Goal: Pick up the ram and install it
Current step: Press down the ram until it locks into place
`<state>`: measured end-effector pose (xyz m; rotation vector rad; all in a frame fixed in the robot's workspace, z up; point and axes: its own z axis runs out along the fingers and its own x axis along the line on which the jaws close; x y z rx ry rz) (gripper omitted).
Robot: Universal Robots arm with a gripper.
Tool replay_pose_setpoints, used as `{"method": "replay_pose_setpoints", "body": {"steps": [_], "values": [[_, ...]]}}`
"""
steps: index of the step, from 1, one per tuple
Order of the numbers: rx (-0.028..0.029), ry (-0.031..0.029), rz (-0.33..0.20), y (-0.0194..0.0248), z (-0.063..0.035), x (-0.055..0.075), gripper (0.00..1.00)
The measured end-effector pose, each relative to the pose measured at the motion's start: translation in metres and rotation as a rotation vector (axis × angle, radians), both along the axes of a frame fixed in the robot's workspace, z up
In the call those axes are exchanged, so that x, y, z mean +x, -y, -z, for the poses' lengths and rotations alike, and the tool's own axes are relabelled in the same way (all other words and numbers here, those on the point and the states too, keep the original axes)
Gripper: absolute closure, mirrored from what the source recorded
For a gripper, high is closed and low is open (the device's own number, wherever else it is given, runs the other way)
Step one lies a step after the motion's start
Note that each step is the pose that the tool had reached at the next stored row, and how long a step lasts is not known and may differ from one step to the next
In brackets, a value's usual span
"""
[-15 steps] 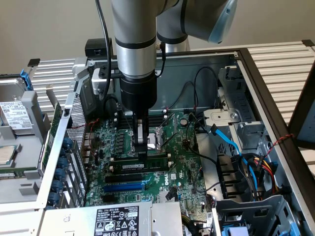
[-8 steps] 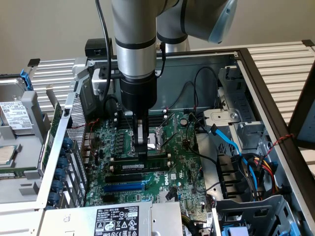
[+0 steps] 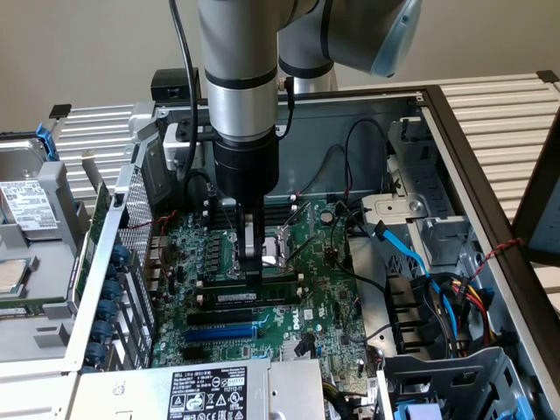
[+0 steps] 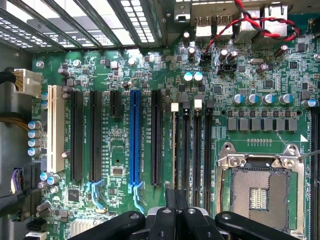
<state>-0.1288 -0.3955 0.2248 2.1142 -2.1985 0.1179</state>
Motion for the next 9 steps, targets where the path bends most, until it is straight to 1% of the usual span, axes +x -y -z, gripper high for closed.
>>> {"method": "replay_pose_setpoints", "body": {"steps": [9], "values": [[0.0002, 0.0003, 0.0, 0.0, 0.0003, 0.0, 0.89]]}}
